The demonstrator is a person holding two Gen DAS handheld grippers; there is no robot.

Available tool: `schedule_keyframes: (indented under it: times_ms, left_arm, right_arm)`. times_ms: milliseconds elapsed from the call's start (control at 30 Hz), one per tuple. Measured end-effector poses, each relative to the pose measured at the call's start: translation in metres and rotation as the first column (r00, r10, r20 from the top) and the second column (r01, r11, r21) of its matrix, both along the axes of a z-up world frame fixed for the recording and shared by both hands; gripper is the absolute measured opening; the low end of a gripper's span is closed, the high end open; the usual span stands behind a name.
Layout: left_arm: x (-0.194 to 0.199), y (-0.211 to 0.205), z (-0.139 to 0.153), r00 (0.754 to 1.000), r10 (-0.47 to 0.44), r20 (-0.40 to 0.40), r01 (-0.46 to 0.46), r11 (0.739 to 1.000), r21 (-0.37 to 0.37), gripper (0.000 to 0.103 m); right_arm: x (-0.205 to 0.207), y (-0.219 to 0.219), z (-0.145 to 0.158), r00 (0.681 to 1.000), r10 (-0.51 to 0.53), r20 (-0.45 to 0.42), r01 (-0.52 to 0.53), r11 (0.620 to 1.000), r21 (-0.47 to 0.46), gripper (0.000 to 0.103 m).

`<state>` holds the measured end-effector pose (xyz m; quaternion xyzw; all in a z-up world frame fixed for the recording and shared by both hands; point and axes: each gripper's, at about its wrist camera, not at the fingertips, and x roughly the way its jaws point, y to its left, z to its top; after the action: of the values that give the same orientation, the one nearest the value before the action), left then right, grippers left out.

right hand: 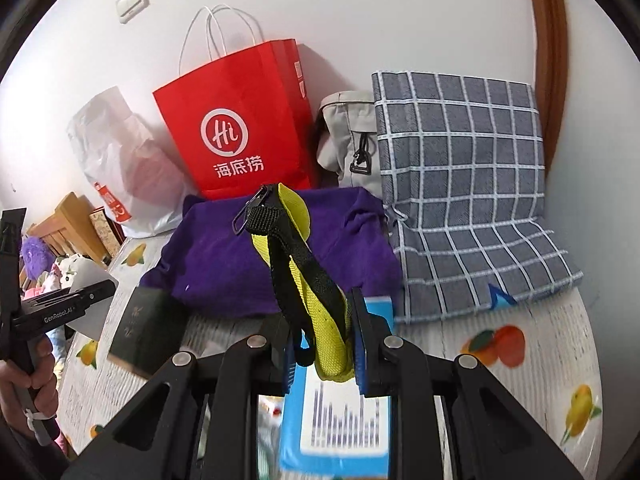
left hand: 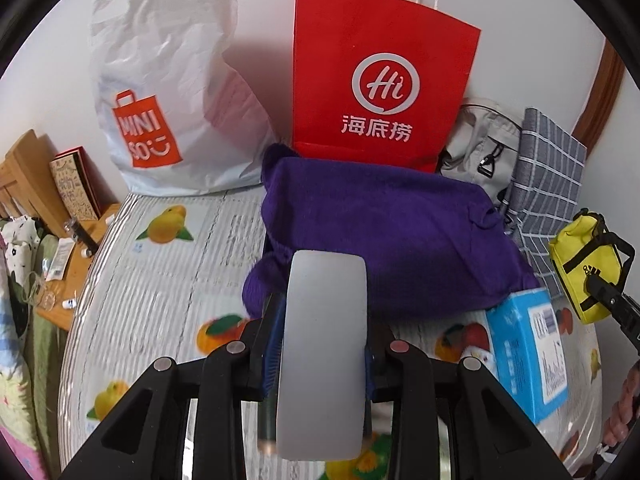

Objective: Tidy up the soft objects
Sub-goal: 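Lower the pouch onto the purple towel with the right tool while the left sets the block there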

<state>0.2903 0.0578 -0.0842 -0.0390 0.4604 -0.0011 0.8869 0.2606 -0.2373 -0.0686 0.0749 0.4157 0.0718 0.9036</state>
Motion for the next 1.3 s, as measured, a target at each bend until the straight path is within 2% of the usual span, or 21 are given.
schedule_keyframes:
  times_ms: [100,200,600,867,967,1100,1300]
  left_arm:
    - [0.019,0.000,-0.002,1.000,0.010,-0.004,-0.011,1.000,-0.005,0.031]
    - [0.037,-0.003,-0.005,1.000,0.010,-0.011,-0.010,1.000,-0.011,0.031]
    - [0.099,-0.004,-0.024,0.999,0.007,-0.054,-0.009,0.999,-0.034,0.031]
    - [0.145,-0.003,-0.045,0.995,-0.002,-0.096,-0.007,0.996,-0.091,0.031]
    - [0.157,0.000,-0.055,0.993,0.000,-0.116,-0.013,0.993,-0.119,0.031]
    - [0.165,-0.002,-0.062,0.991,-0.011,-0.131,-0.003,0.994,-0.106,0.031]
    - [0.173,0.000,-0.069,0.990,-0.006,-0.140,-0.009,0.995,-0.101,0.031]
  right_arm:
    - [0.023,0.004,-0.002,1.000,0.026,-0.007,-0.026,0.999,0.045,0.022]
    - [0.044,0.011,-0.004,0.999,0.035,-0.003,-0.035,0.999,0.020,0.022]
    - [0.113,0.034,-0.026,0.998,0.061,-0.026,-0.060,0.998,0.028,0.023]
    - [0.142,0.033,-0.068,0.989,0.070,-0.128,-0.074,0.997,-0.023,0.023]
    - [0.151,0.026,-0.085,0.982,0.060,-0.177,-0.063,0.998,-0.014,0.023]
    - [0.158,0.025,-0.100,0.970,0.078,-0.229,-0.078,0.997,0.008,0.023]
    - [0.161,0.030,-0.110,0.960,0.099,-0.260,-0.097,0.995,0.022,0.023]
